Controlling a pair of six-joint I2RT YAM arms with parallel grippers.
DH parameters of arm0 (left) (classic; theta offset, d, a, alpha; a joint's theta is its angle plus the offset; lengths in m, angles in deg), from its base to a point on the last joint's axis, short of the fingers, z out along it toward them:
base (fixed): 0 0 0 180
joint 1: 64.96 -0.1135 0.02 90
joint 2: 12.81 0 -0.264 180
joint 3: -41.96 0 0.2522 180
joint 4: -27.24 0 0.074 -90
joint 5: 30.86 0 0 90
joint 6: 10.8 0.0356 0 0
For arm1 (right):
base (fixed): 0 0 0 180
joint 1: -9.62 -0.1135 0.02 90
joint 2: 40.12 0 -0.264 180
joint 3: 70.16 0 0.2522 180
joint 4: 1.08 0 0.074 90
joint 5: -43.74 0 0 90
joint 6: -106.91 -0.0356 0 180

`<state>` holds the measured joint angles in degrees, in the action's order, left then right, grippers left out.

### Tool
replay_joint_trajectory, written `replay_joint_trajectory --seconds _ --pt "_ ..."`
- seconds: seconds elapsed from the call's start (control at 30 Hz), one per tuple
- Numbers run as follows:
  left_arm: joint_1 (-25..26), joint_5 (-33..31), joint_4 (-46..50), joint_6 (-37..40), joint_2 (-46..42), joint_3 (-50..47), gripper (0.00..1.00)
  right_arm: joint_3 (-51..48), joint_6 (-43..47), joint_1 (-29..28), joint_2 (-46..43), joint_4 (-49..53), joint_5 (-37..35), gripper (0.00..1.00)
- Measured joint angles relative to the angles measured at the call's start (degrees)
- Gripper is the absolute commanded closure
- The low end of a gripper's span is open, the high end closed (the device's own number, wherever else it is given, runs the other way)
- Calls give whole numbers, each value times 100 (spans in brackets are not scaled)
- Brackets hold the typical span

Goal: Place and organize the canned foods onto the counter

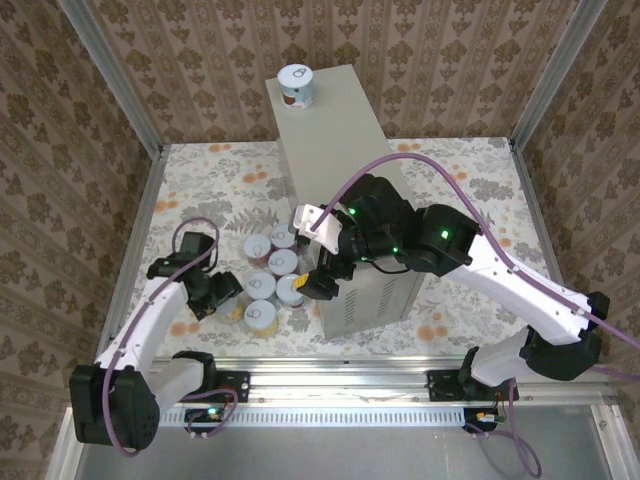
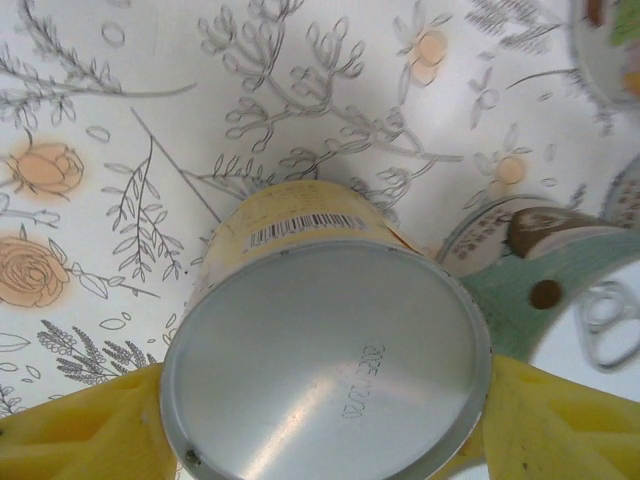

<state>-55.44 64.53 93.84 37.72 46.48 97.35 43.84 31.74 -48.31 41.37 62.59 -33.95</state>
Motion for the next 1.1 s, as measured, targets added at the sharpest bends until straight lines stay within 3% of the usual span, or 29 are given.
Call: replay_joint_trajectory --seconds 0.23,0.33,0.53,0.7,0.77,1.1 --pt "-144 -48 264 658 52 1327 67 -2 0 0 0 -15 -2 0" --pt "-177 -72 396 890 79 1799 66 -4 0 0 0 -52 -2 0" --pt "-249 -48 634 1228 107 2122 30 -90 -17 0 -20 -151 -4 0" --pt "-249 68 638 1279 284 1609 14 -223 -68 0 -173 -216 -4 0" --pt "-249 85 597 1248 365 1373 2 -260 -109 0 -249 -245 -4 0" --pt "-216 87 13 1143 737 817 0 -531 -188 0 -474 -363 -11 0"
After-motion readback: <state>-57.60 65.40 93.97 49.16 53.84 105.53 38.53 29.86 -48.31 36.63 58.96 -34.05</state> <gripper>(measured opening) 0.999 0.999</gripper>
